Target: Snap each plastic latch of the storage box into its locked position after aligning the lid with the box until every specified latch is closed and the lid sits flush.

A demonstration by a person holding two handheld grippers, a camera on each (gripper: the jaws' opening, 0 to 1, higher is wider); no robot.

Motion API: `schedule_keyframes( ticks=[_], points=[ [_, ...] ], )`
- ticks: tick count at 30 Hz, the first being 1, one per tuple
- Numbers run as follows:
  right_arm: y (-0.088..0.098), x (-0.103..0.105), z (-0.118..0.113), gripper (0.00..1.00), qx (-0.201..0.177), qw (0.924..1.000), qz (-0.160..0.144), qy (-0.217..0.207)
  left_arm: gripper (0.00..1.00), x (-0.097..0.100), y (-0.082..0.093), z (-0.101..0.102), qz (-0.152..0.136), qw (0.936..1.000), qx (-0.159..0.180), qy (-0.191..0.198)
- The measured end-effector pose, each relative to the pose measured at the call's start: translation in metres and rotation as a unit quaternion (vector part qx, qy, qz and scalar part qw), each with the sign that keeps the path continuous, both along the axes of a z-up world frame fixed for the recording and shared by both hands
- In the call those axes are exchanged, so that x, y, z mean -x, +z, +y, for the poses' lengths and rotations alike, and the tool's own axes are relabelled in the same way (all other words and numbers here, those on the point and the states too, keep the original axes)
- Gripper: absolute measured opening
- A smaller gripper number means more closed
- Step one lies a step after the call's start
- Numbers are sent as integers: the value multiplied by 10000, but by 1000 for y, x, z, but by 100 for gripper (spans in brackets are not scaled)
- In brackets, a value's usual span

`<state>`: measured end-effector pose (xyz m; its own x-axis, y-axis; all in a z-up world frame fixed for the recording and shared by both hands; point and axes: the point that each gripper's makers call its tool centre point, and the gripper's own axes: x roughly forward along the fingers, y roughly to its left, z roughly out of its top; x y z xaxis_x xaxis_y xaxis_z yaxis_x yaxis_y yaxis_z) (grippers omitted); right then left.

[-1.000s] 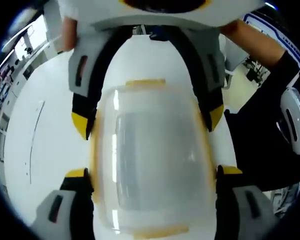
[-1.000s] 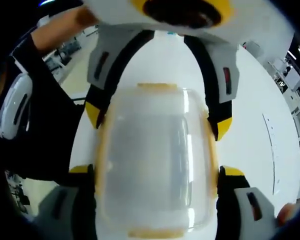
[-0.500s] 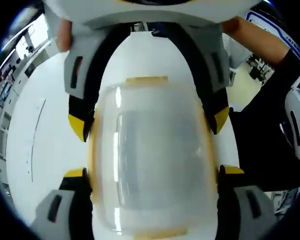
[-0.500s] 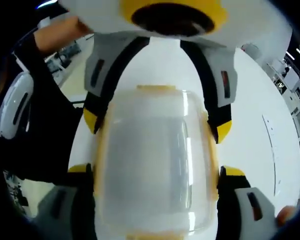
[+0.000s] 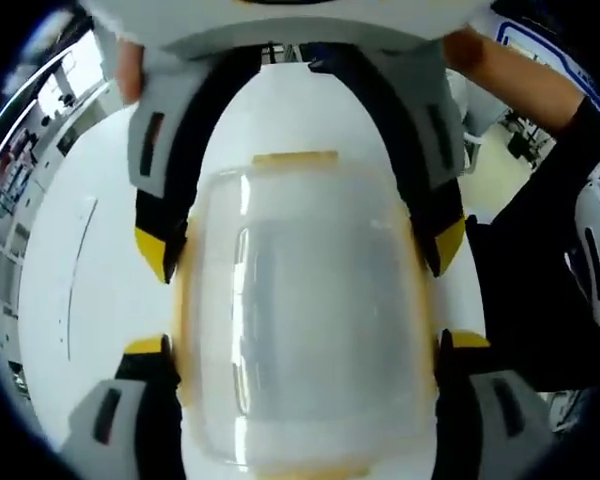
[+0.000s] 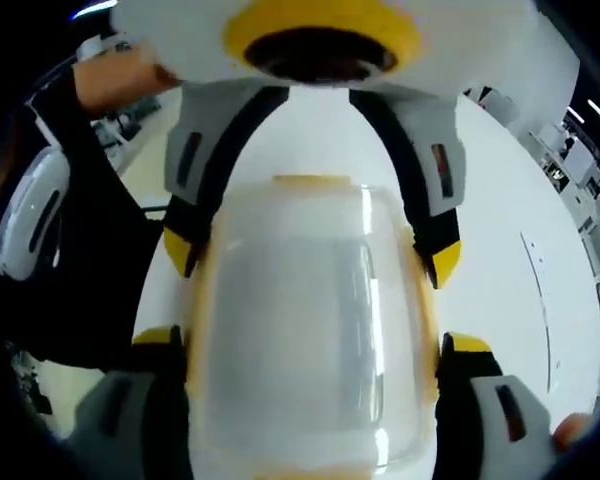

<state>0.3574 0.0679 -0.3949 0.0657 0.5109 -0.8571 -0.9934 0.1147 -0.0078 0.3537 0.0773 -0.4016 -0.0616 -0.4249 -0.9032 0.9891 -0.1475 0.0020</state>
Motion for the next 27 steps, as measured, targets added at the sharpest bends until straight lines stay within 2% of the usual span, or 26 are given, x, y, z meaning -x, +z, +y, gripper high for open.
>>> schedule_keyframes(
  ticks=[1, 2, 5, 6, 7, 9, 10, 16, 24, 27],
  points=[
    [1, -5, -3, 100, 101, 9997, -95, -215, 100, -2, -2, 4, -86, 9997, -208, 43],
    [1, -3, 1, 100, 62, 9999, -35, 108, 100, -3, -4, 1, -31, 10000, -47, -4],
    [0, 0, 4, 100, -42, 10000, -85, -32, 100, -4, -6, 2, -53, 10000, -21, -6],
    [-6, 10, 9, 100, 2, 9999, -127, 23, 100, -4, -8, 2, -70, 10000, -7, 5],
    [-7, 12, 10, 100, 3, 9999, -158, 18, 100, -4, -8, 2, -83, 10000, 13, 8],
    [-3, 13, 10, 100, -107, 9998, -159, 28, 100, -5, -7, 2, -75, 9999, 95, 20],
    [-1, 7, 8, 100, -165, 9998, -114, -21, 100, -5, -7, 2, -68, 9999, 127, 20],
    [1, 2, 7, 100, -353, 9993, -139, -46, 100, -3, -4, 1, -39, 9998, 186, 18],
    [2, 4, 6, 100, -281, 9993, -175, -147, 100, 2, 2, 1, -57, 9997, 250, 62],
    [2, 3, 5, 100, -315, 9992, -162, -161, 100, 4, 5, 0, 0, 9987, 497, 57]
  ],
)
